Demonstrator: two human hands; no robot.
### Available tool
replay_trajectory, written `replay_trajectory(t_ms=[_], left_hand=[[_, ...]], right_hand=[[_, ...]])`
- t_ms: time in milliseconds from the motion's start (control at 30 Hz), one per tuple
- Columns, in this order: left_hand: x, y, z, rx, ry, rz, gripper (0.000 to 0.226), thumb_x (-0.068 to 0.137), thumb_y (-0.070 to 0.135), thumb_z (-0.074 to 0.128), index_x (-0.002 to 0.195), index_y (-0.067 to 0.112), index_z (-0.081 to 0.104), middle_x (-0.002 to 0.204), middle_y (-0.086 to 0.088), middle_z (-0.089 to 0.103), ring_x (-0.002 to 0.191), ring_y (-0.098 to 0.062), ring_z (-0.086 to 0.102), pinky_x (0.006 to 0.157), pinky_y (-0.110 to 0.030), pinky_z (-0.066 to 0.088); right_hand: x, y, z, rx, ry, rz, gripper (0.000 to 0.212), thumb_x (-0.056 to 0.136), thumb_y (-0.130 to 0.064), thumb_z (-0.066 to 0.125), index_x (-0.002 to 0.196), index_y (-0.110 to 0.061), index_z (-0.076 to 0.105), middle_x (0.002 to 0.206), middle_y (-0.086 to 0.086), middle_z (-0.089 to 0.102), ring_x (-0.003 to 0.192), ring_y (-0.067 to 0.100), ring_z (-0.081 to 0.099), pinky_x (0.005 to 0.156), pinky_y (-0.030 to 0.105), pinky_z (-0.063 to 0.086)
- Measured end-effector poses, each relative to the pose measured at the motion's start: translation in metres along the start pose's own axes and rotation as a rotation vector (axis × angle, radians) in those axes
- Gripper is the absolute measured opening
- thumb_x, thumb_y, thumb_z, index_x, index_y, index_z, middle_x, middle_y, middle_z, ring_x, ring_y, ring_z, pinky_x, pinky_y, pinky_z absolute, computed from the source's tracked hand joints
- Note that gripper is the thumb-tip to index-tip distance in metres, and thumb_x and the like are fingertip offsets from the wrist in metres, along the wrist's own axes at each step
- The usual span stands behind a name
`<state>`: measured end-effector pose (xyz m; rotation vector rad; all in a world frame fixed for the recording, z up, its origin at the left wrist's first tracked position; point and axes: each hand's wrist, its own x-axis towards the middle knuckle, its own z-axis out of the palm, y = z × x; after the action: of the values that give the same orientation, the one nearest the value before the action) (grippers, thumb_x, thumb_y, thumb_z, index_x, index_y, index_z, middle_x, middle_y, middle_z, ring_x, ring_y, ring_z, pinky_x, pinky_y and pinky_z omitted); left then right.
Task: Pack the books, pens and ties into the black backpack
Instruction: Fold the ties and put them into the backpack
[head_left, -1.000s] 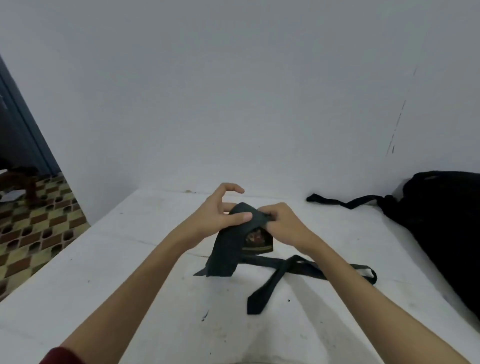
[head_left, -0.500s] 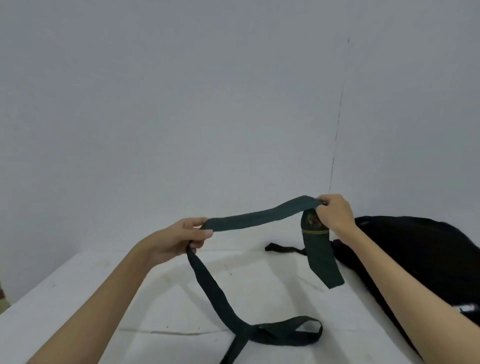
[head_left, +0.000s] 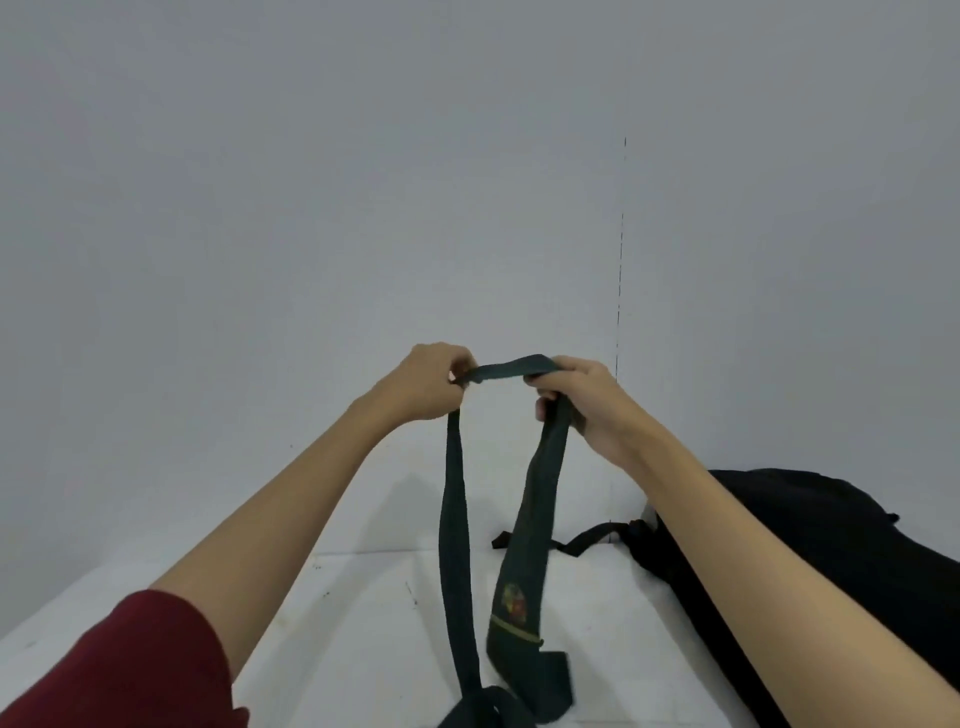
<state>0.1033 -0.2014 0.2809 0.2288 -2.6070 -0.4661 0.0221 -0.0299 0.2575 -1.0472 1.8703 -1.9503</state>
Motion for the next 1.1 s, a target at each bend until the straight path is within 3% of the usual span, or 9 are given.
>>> replay_trajectory(t_ms=[133, 300, 433, 533, 667, 767, 900, 1000, 1100], left_hand=[[-0.005, -0.020, 0.013, 0.012, 0.059, -0.186, 0.018, 0.092, 0.029, 0.052, 0.088, 0.020, 0.068, 0.084, 0.002, 0.070, 0.073, -0.017, 0.070, 0.076, -0.034, 0.053], [-0.003, -0.036, 0.010, -0.101, 0.102, -0.304, 0.021, 0.092, 0.015, 0.044, 0.085, 0.025, 0.062, 0.077, 0.001, 0.072, 0.070, -0.017, 0.069, 0.065, -0.029, 0.050], [-0.003, -0.022, -0.002, -0.492, 0.221, -0.289, 0.025, 0.095, 0.010, 0.041, 0.092, 0.015, 0.065, 0.076, -0.007, 0.070, 0.064, -0.019, 0.067, 0.063, -0.028, 0.055], [0.006, 0.008, -0.011, -0.364, 0.224, -0.077, 0.025, 0.094, 0.010, 0.044, 0.094, 0.016, 0.068, 0.068, 0.000, 0.065, 0.062, -0.009, 0.062, 0.061, -0.017, 0.047], [0.014, 0.042, -0.016, -0.244, 0.153, 0.087, 0.024, 0.091, 0.013, 0.050, 0.097, 0.016, 0.073, 0.076, -0.003, 0.067, 0.062, -0.007, 0.058, 0.063, -0.014, 0.047], [0.016, 0.033, -0.025, -0.356, 0.162, -0.011, 0.013, 0.088, 0.017, 0.060, 0.095, 0.015, 0.071, 0.076, -0.006, 0.070, 0.056, -0.010, 0.062, 0.054, -0.015, 0.049], [0.005, 0.009, -0.026, -0.407, -0.088, -0.163, 0.016, 0.084, 0.029, 0.070, 0.089, 0.014, 0.073, 0.077, -0.004, 0.073, 0.060, -0.011, 0.064, 0.057, -0.020, 0.052], [-0.002, -0.003, -0.026, -0.464, -0.320, -0.188, 0.023, 0.089, 0.035, 0.062, 0.092, 0.014, 0.073, 0.084, 0.000, 0.072, 0.076, -0.012, 0.067, 0.071, -0.023, 0.054], [-0.007, -0.009, -0.028, -0.569, -0.468, -0.202, 0.032, 0.089, 0.039, 0.054, 0.088, 0.011, 0.069, 0.069, 0.001, 0.060, 0.067, -0.012, 0.057, 0.071, -0.025, 0.050]], right_hand=[[0.004, -0.007, -0.010, -0.002, 0.059, 0.035, 0.015, 0.077, 0.005, 0.064, 0.078, -0.009, 0.058, 0.068, 0.000, 0.048, 0.052, 0.012, 0.039, 0.059, 0.024, 0.040], [0.016, -0.014, -0.026, 0.218, 0.207, 0.043, 0.025, 0.077, 0.010, 0.058, 0.068, -0.011, 0.049, 0.062, 0.001, 0.039, 0.046, 0.012, 0.032, 0.052, 0.025, 0.031], [0.018, -0.011, -0.045, -0.027, -0.154, 0.065, 0.025, 0.077, -0.020, 0.076, 0.089, -0.015, 0.055, 0.070, -0.003, 0.053, 0.056, 0.013, 0.046, 0.062, 0.026, 0.038], [0.021, -0.011, -0.036, -0.177, -0.414, 0.110, 0.055, 0.071, -0.051, 0.071, 0.109, -0.013, 0.060, 0.089, -0.002, 0.064, 0.075, 0.014, 0.062, 0.073, 0.030, 0.048], [0.026, -0.017, -0.005, 0.044, -0.320, -0.005, 0.023, 0.089, -0.022, 0.064, 0.105, -0.008, 0.060, 0.074, 0.002, 0.056, 0.059, 0.012, 0.053, 0.061, 0.026, 0.047], [0.029, -0.018, 0.001, 0.011, -0.147, -0.060, 0.040, 0.079, -0.016, 0.074, 0.108, -0.014, 0.046, 0.075, 0.001, 0.051, 0.058, 0.012, 0.043, 0.058, 0.024, 0.037], [0.028, -0.015, -0.003, -0.289, 0.003, -0.153, 0.033, 0.077, -0.003, 0.071, 0.099, -0.015, 0.049, 0.076, 0.003, 0.051, 0.064, 0.012, 0.045, 0.060, 0.024, 0.033], [0.026, -0.011, -0.008, -0.294, -0.065, -0.156, 0.007, 0.082, -0.009, 0.070, 0.078, -0.011, 0.065, 0.072, 0.001, 0.059, 0.065, 0.011, 0.051, 0.064, 0.021, 0.038], [0.023, -0.007, -0.014, -0.317, -0.227, -0.050, 0.014, 0.091, -0.014, 0.061, 0.083, -0.004, 0.068, 0.080, 0.007, 0.065, 0.079, 0.018, 0.061, 0.079, 0.031, 0.046]])
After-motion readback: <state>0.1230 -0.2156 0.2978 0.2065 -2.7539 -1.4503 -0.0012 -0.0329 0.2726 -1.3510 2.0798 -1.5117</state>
